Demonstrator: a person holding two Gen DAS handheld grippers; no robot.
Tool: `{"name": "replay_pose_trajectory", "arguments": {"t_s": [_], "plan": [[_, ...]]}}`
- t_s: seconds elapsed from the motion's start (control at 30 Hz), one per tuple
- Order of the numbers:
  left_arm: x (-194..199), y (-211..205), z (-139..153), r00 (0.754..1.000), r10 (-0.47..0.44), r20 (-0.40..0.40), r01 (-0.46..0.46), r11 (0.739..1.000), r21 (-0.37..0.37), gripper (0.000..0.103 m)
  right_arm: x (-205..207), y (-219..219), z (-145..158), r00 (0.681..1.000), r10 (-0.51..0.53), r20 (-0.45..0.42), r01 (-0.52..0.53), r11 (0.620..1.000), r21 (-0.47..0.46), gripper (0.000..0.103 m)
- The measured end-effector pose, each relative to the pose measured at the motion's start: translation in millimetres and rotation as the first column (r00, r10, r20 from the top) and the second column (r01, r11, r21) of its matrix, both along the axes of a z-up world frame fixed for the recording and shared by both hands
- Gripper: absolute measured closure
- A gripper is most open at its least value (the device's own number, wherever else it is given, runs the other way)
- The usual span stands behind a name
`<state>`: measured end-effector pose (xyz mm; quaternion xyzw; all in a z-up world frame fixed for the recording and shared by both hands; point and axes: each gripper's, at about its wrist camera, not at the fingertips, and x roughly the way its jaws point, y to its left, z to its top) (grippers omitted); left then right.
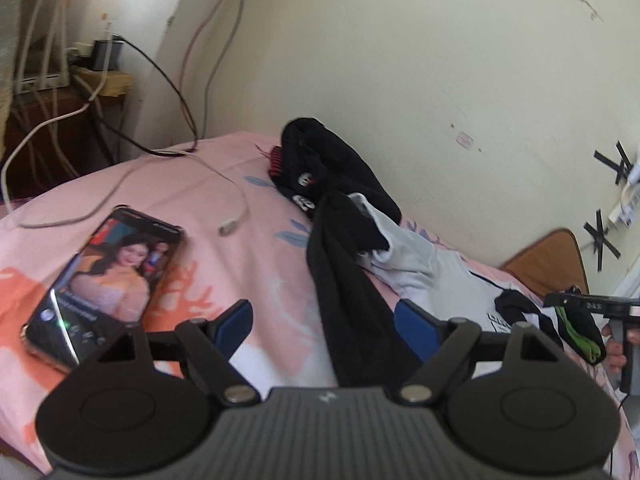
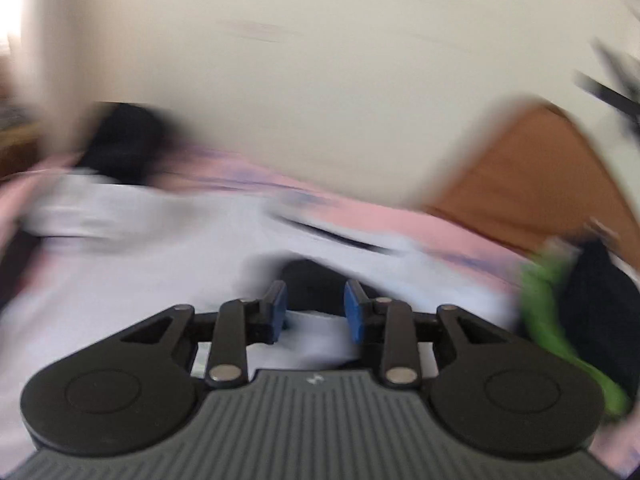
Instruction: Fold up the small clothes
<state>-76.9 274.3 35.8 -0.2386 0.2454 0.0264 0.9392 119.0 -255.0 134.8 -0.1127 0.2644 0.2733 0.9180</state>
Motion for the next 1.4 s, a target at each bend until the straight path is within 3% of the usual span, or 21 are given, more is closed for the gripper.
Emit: {"name": "replay_pose_trajectory", "arguments": {"t_s": [0.07,0.13,0.2,0.3,0.33,0.43,0.5,0.57,0.6,0.63,0.8,0.93,1.03,1.17,1.4], "plan": [[-4,3,-1,1.000,0.007,0.007,-0.007,1.000,-0.020,0.023,-17,53,-7,0.979,0.200,-0.043,-0.199,0.980,0.016,0.065],[-9,3,-3,1.000,0.003,0.007,-0.003,0.999,-0.032,0.023,-34,111,-25,0.931,0.359,-0.069,-0.360,0.933,0.001,0.057],[-18,2,-2,1.000,-0.005,0.002,0.005,1.000,-0.022,0.023,-47,168,-50,0.881,0.467,-0.079,-0.470,0.882,-0.035,0.056],[-35,-2,0,1.000,-0.007,-0.004,0.007,1.000,0.004,0.023,-57,241,-80,0.831,0.555,-0.048,-0.557,0.828,-0.066,0.051],[-41,-2,0,1.000,-0.006,-0.004,0.006,1.000,0.005,0.023,-55,262,-89,0.825,0.563,-0.044,-0.565,0.823,-0.061,0.042],[-57,-4,0,1.000,0.000,-0.003,0.000,1.000,0.001,0.023,-46,318,-110,0.837,0.544,-0.054,-0.547,0.836,-0.052,0.030],[-64,-5,-1,1.000,0.007,-0.001,-0.007,1.000,0.002,0.023,-30,346,-129,0.871,0.490,-0.051,-0.492,0.864,-0.109,0.030],[-68,-5,-1,1.000,0.012,-0.001,-0.012,1.000,0.000,0.023,-4,360,-146,0.898,0.429,-0.097,-0.439,0.889,-0.129,0.048],[-69,-4,-1,1.000,0.011,0.000,-0.011,1.000,-0.002,0.023,7,357,-147,0.893,0.434,-0.116,-0.444,0.893,-0.077,0.083],[-70,-3,-1,1.000,0.009,0.002,-0.009,1.000,-0.001,0.023,17,355,-144,0.895,0.423,-0.141,-0.436,0.897,-0.074,0.097],[-54,-3,3,1.000,-0.015,0.013,0.015,1.000,-0.007,0.023,42,309,-74,0.912,0.409,-0.027,-0.408,0.912,0.036,0.097],[-27,-17,12,0.997,-0.071,0.038,0.071,0.997,0.017,0.022,89,231,-13,0.957,0.289,0.020,-0.290,0.950,0.119,0.097],[4,-32,25,0.990,-0.127,0.057,0.125,0.991,0.045,0.022,113,166,7,0.986,0.168,-0.001,-0.166,0.972,0.167,0.097],[68,-56,38,0.974,-0.216,0.064,0.211,0.974,0.079,0.020,130,98,-14,0.997,0.039,-0.068,-0.024,0.977,0.210,0.097],[194,-112,24,0.948,-0.309,-0.080,0.316,0.944,0.092,0.020,135,37,-73,0.978,-0.099,-0.183,0.144,0.959,0.245,0.097]]}}
